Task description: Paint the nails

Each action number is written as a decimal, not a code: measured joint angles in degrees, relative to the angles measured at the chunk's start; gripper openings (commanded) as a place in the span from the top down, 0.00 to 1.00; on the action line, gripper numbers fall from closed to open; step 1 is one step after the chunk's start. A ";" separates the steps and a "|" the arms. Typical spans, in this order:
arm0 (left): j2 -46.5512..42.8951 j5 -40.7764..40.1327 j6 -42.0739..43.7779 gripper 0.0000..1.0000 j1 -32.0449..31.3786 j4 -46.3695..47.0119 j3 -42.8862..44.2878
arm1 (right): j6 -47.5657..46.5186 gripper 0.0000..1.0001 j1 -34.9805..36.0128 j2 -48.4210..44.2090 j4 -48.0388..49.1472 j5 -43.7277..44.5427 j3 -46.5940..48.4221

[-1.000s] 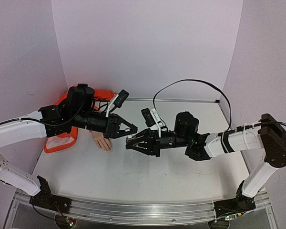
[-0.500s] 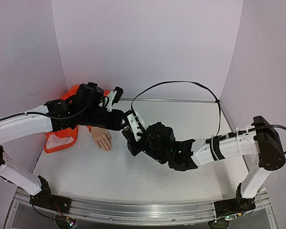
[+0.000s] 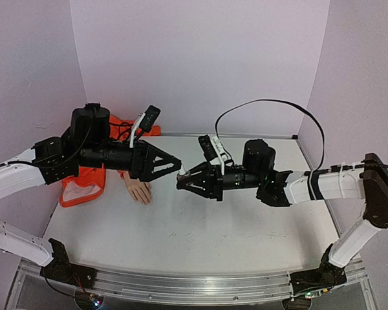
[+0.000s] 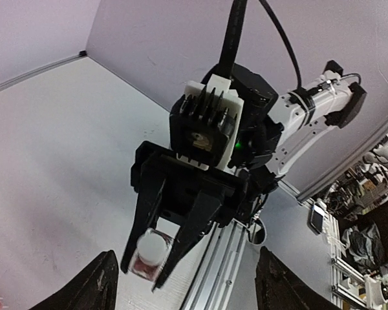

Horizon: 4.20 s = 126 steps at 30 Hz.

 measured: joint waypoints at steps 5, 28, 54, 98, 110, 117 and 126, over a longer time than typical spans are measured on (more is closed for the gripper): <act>3.30 7.23 0.90 0.54 -0.04 2.27 0.02 | 5.88 1.00 0.57 0.00 5.62 -10.47 0.00; 6.97 -5.60 1.27 1.00 1.49 -0.35 0.48 | -1.42 1.00 11.10 0.37 -1.44 40.22 0.44; 2.47 4.61 0.94 0.34 -0.37 0.11 1.55 | 1.62 1.00 -1.14 -10.40 6.34 4.37 -9.22; 20.76 -14.12 -6.95 0.96 -3.52 -0.28 11.78 | -4.98 1.00 12.57 -7.61 -7.56 60.17 -6.12; 12.04 -7.89 -3.23 0.24 -2.95 -1.88 6.01 | -3.45 1.00 0.09 -13.86 -2.12 34.91 -11.56; 3.69 -0.57 -1.68 0.28 -1.84 1.97 2.14 | 2.25 1.00 0.61 -14.67 2.32 8.00 -11.43; 6.32 9.75 -2.32 0.50 -2.29 7.54 2.05 | 11.43 1.00 0.70 -7.39 10.93 -3.82 -8.02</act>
